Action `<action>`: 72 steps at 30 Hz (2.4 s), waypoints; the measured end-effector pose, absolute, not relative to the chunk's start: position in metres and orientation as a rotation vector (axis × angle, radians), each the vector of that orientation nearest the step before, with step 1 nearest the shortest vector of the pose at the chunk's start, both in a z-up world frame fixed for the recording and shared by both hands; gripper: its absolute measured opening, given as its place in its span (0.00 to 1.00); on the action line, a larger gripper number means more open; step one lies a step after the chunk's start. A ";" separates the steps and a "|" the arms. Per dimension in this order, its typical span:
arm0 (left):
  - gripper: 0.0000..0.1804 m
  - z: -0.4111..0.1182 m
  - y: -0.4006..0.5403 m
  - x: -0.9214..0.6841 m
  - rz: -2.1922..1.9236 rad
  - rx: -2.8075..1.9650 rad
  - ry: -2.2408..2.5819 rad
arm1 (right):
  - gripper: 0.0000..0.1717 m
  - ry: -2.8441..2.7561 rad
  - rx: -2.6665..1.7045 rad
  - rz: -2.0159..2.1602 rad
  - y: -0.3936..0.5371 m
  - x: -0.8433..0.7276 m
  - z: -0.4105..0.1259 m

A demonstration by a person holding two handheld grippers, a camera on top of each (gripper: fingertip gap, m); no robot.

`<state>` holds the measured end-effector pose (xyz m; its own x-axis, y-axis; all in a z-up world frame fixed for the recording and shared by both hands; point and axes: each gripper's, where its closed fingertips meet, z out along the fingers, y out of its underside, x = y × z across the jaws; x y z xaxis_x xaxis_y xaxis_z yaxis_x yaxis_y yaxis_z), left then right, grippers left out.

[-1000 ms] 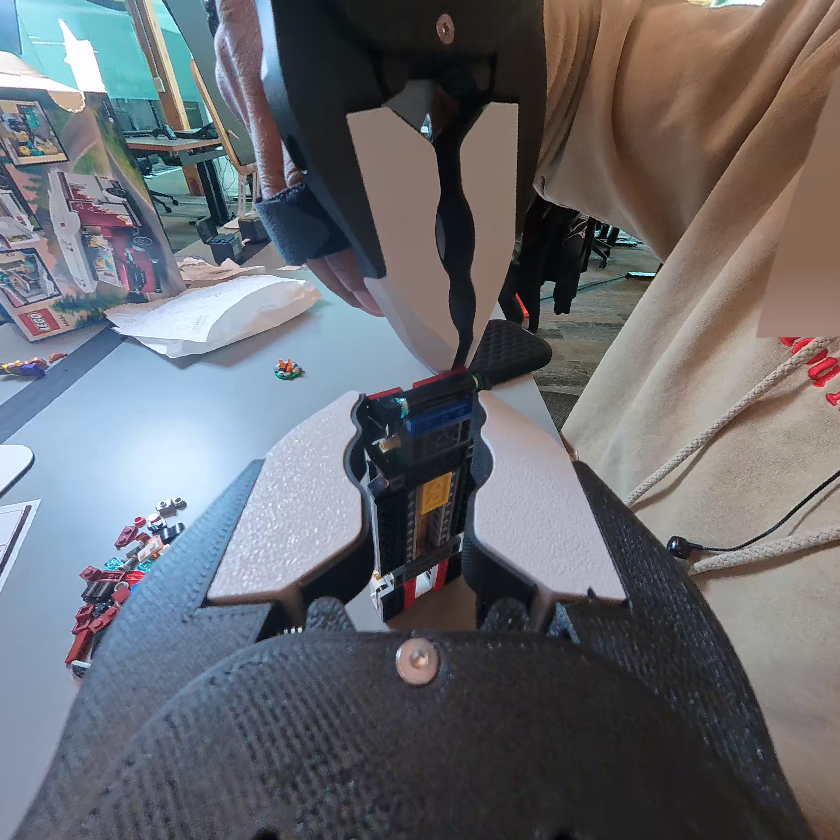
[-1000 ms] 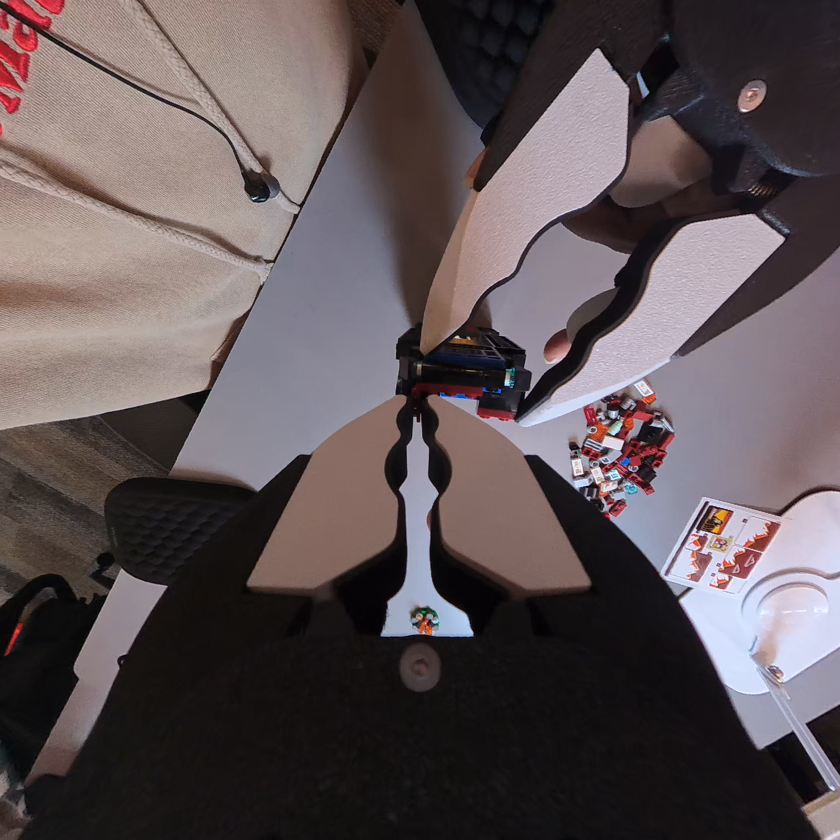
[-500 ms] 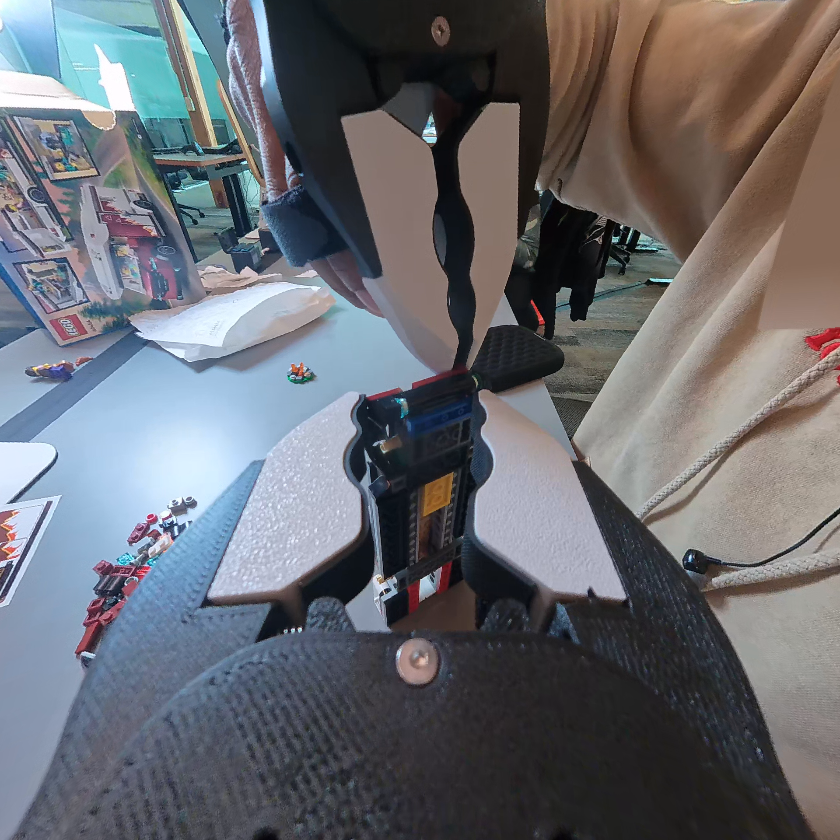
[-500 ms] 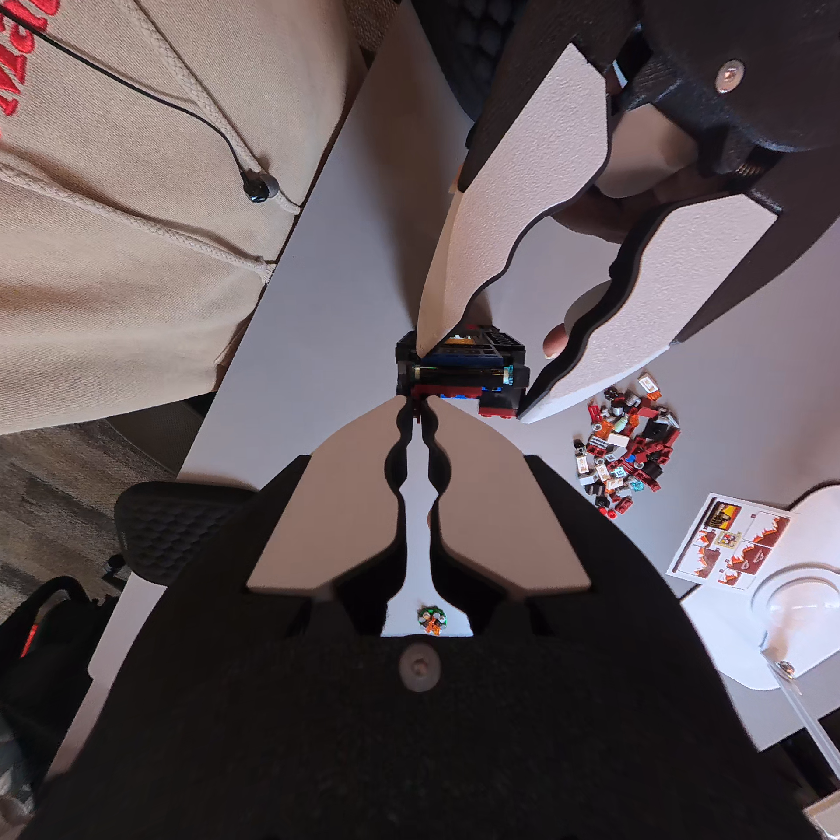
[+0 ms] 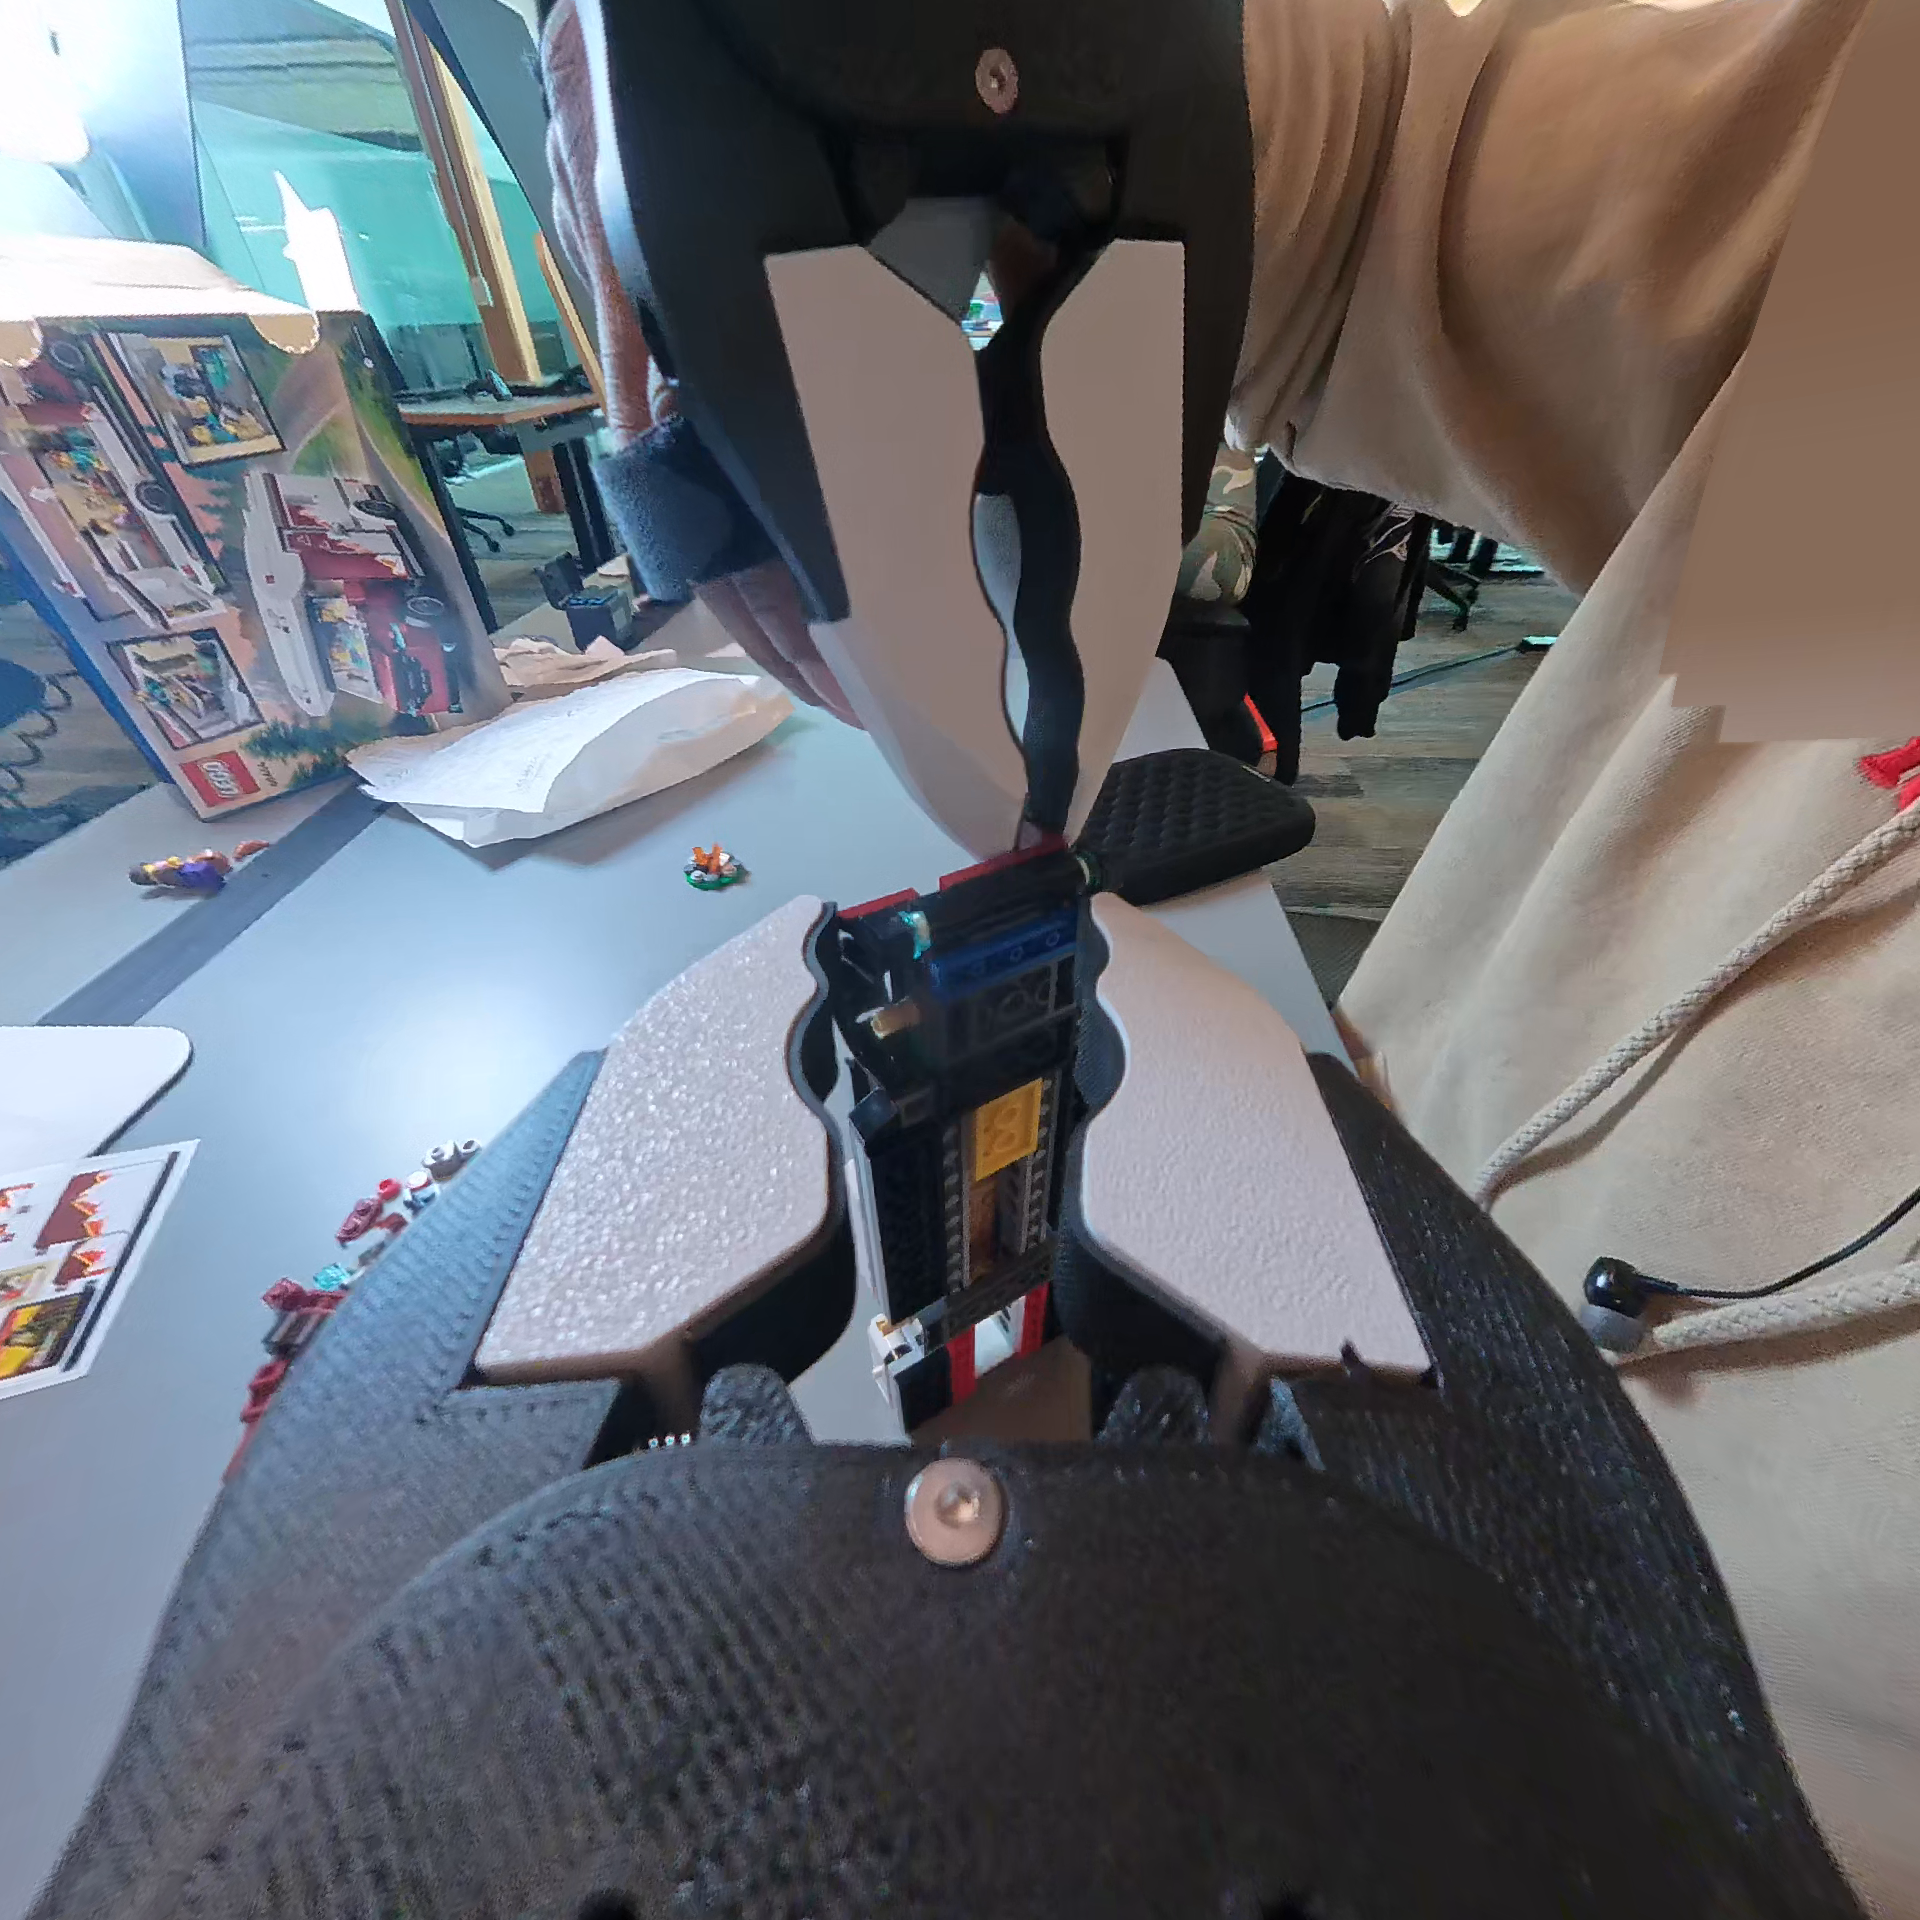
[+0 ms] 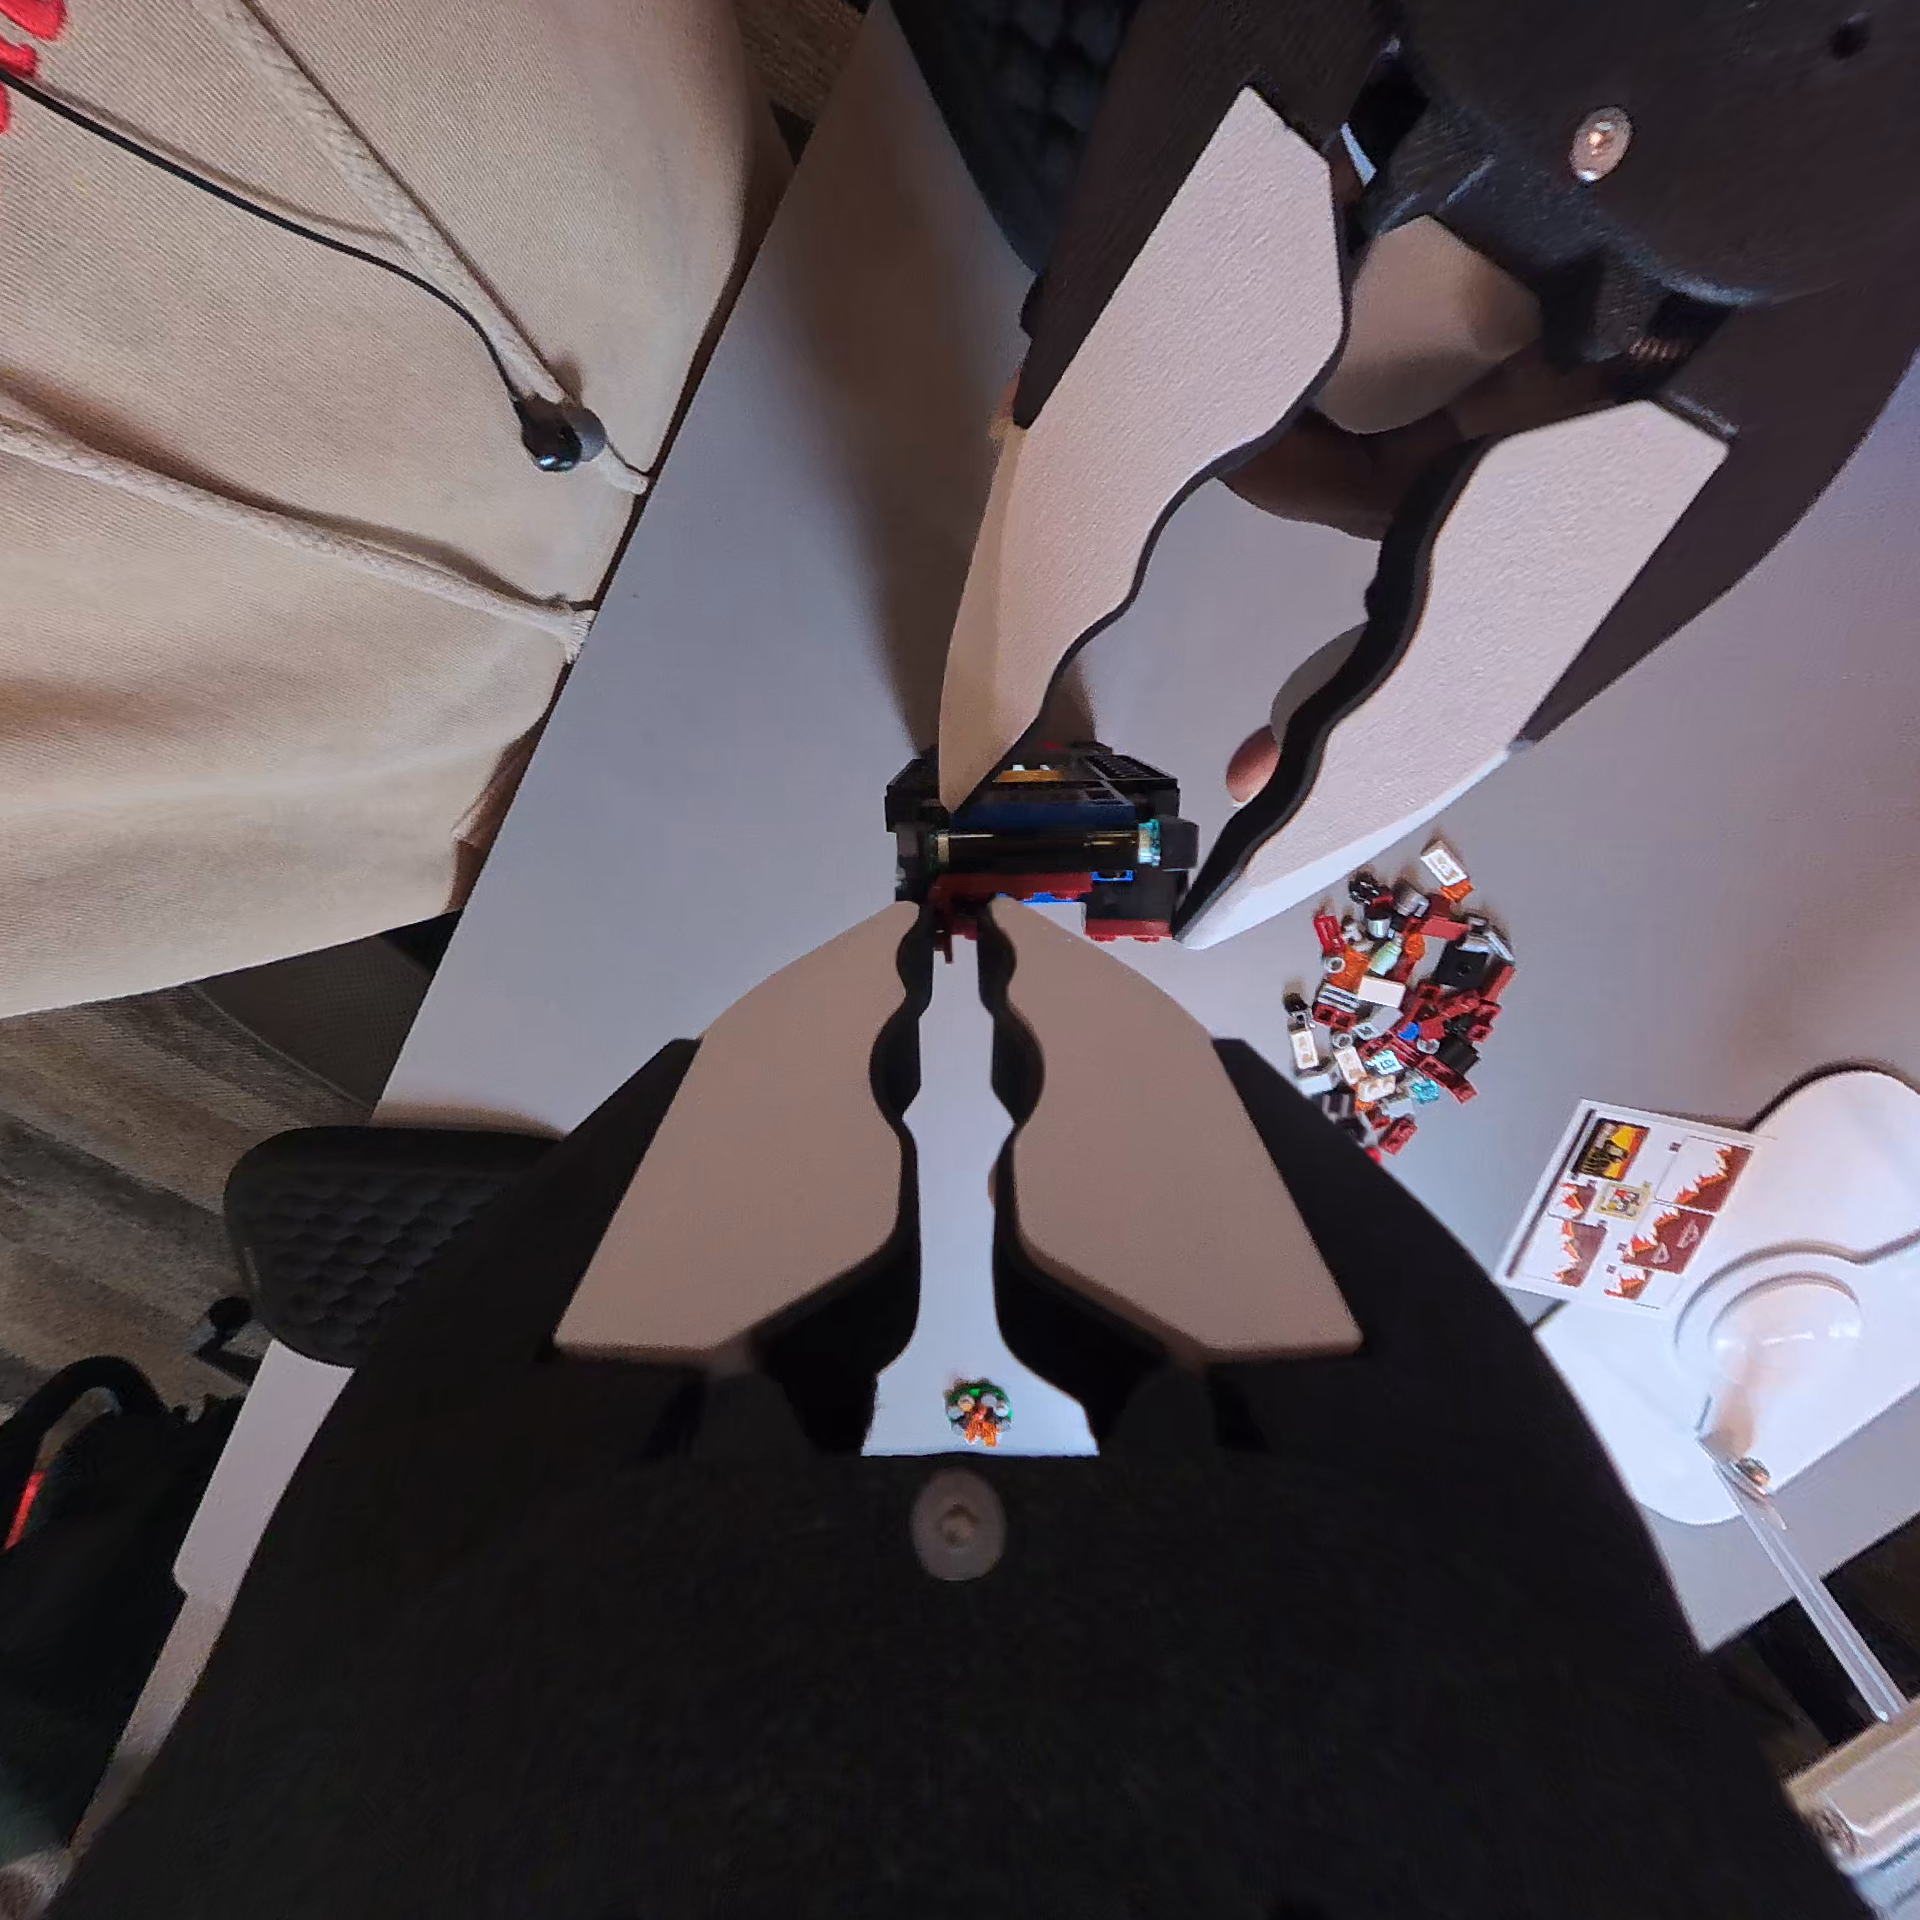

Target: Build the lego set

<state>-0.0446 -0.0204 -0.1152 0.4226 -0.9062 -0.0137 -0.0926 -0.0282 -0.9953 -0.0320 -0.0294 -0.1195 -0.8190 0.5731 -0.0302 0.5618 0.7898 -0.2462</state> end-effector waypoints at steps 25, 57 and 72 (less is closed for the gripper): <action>0.31 -0.153 -0.035 -0.053 -0.747 -1.661 0.845 | 0.46 -2.201 -0.995 1.240 -0.024 -0.041 -0.192; 0.24 -0.155 0.007 -0.058 -0.441 -1.656 0.657 | 0.42 -1.508 -1.464 0.851 0.010 -0.070 -0.201; 0.24 -0.151 -0.022 -0.024 -0.762 -1.409 1.165 | 0.36 -2.027 -1.091 1.044 -0.016 -0.039 -0.209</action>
<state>-0.0237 -0.0221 -0.1514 0.3091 -0.9380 -0.1570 -0.2326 0.0855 -0.9688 -0.0392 -0.0162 -0.2094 -0.4790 0.8670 0.1375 0.3914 0.3511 -0.8506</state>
